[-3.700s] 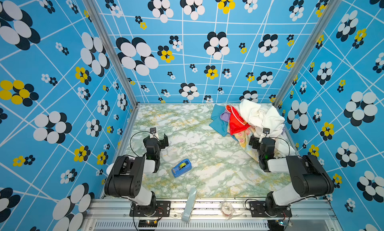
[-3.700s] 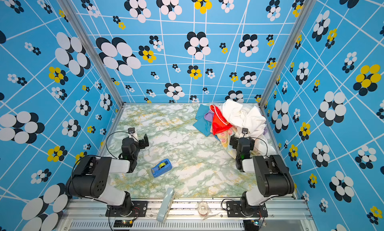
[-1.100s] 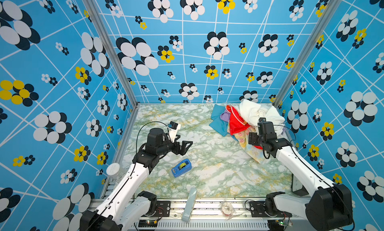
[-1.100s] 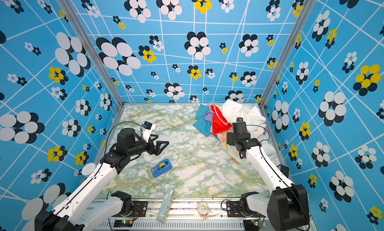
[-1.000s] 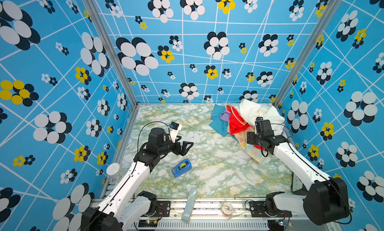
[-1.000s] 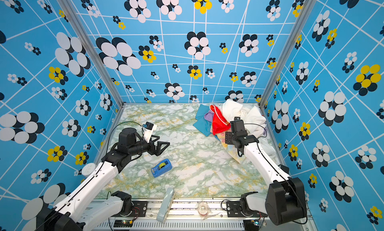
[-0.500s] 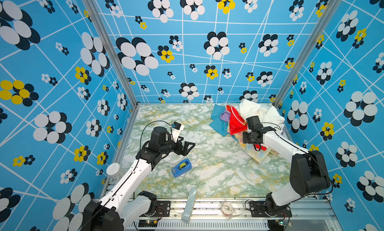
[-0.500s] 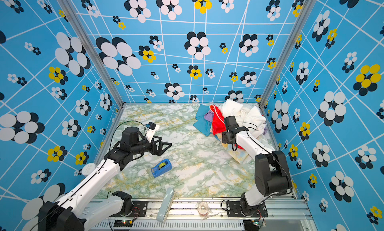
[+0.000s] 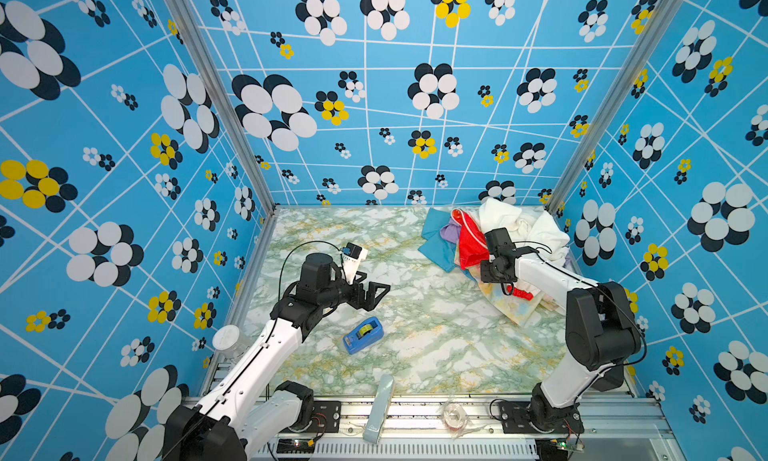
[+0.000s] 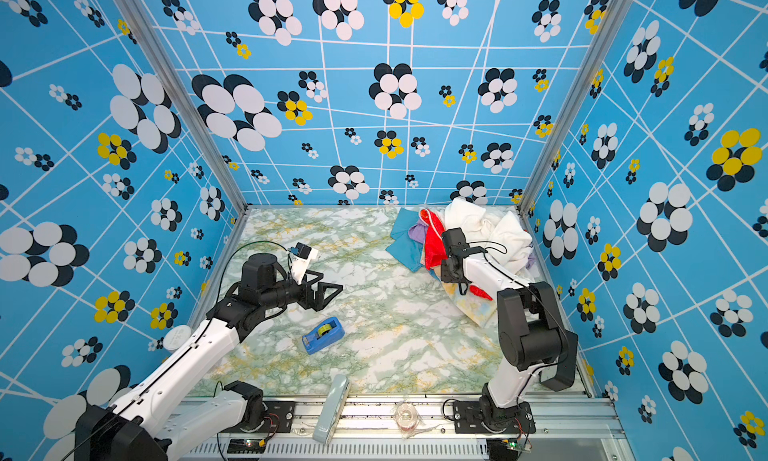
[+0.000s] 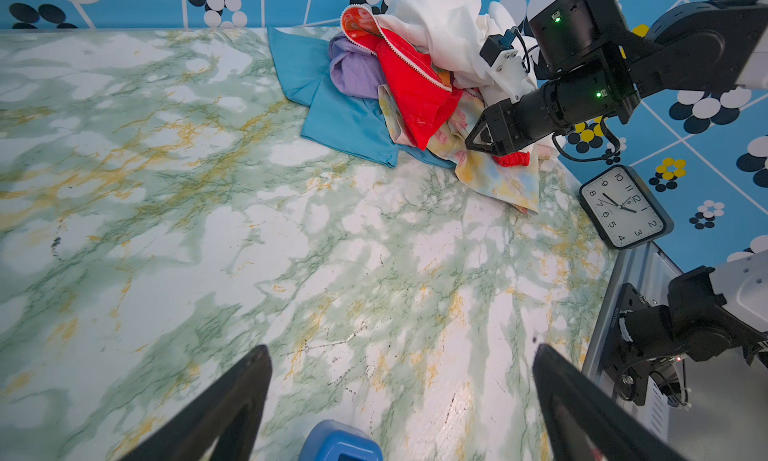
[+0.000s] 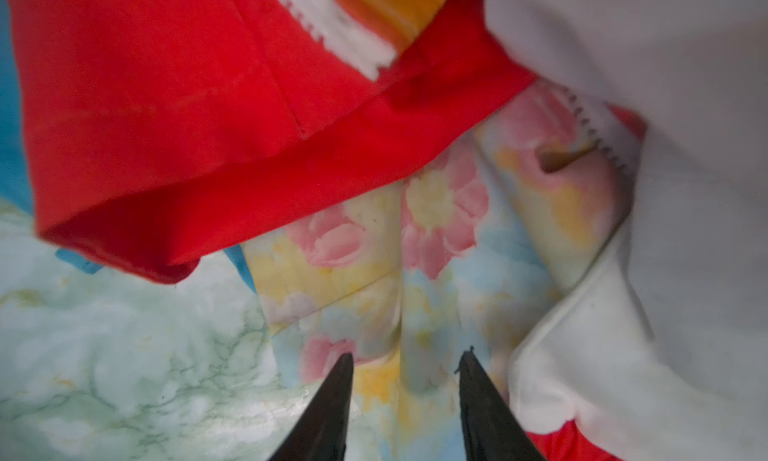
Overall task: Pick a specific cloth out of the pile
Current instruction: 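Push the right gripper under the red cloth onto the floral cloth and close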
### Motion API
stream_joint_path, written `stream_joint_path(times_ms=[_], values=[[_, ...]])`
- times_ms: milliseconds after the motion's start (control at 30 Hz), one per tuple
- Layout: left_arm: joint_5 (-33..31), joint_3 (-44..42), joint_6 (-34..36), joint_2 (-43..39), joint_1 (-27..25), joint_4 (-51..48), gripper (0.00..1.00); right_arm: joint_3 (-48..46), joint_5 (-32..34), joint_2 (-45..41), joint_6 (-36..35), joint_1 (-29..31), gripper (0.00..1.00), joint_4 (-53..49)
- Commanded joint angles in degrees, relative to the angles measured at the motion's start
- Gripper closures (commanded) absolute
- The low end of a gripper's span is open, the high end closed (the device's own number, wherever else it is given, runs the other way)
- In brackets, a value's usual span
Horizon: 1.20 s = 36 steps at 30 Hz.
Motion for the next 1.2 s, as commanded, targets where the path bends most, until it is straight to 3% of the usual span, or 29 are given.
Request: stream_joint_path(times_ms=[0,367,467,567,1167], values=[[-0.6,-0.2,1.0,-0.9,-0.3,0.2,0.01,2.1,2.7,1.9,0.2,0.2,0.56,0.1],[-1.2,-0.2,1.4,-1.3,-0.4,0.3,0.01,4.3,3.2,6.1,1.2,0.2,0.57,0.2],[-1.2,-0.3,1.4,-1.4,-0.4,0.5,0.01,4.6,3.3,6.7,1.4,0.2,0.65,-0.1],[-1.2,-0.3,1.3,-1.4,-0.3,0.4,0.01,5.1,3.5,7.2,1.5,0.3,0.67,-0.5],[-2.0,-1.3,1.4,-4.2,-0.4,0.5,0.01,6.2,3.6,8.5,2.3,0.3,1.0,-2.7]])
